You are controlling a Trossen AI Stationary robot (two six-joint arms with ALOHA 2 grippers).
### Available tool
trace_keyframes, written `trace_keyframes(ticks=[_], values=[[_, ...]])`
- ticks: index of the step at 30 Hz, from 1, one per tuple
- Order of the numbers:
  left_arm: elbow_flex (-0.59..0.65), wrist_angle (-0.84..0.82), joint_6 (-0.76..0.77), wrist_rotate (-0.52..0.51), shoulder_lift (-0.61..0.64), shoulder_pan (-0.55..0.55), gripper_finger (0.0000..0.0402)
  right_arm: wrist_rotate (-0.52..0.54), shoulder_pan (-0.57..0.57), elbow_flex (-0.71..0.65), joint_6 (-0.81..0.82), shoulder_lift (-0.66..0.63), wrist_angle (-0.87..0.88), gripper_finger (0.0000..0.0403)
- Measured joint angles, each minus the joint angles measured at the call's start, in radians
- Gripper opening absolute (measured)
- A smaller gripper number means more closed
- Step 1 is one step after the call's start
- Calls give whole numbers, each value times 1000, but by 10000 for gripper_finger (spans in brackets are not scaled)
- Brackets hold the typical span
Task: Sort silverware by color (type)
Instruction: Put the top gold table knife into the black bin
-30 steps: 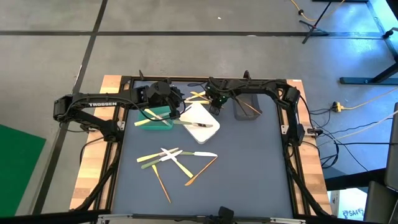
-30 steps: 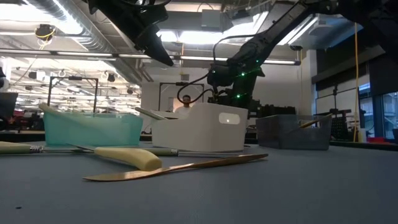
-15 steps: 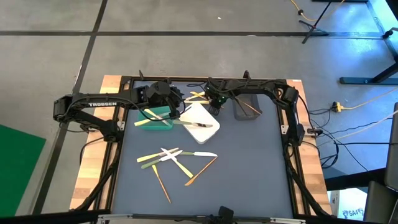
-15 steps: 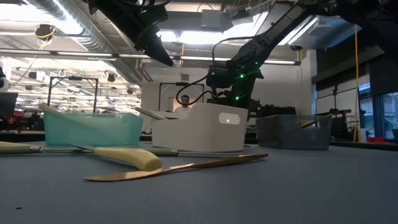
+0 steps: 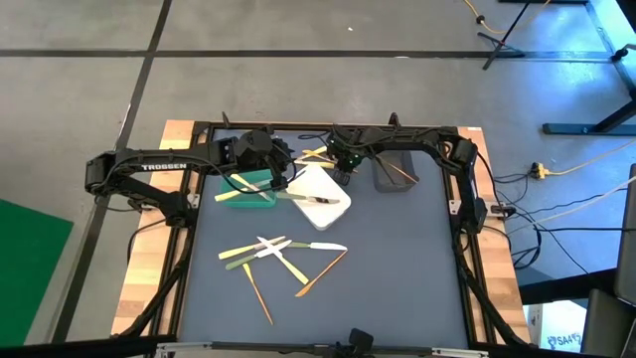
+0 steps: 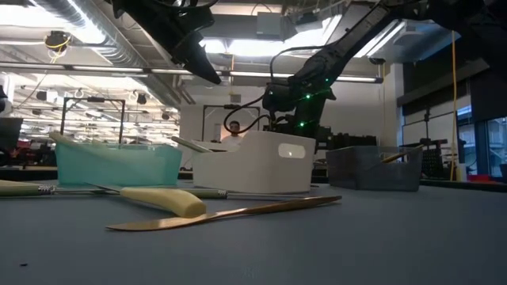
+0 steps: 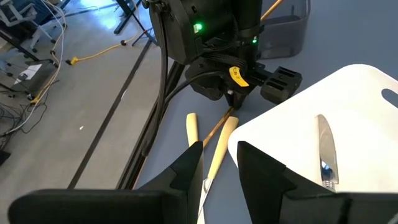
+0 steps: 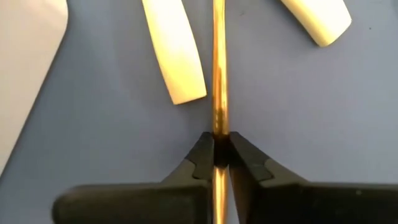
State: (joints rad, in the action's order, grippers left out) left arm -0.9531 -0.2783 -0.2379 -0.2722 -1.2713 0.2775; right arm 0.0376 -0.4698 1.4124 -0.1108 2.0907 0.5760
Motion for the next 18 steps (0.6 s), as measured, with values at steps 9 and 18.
trace_keyframes(ticks=[9, 18], values=[[0, 0, 0, 0, 0, 0, 93, 3, 0, -1, 0, 1, -1, 12], [0, 0, 0, 0, 0, 0, 93, -2, -2, 7, 1, -20, 12, 12]])
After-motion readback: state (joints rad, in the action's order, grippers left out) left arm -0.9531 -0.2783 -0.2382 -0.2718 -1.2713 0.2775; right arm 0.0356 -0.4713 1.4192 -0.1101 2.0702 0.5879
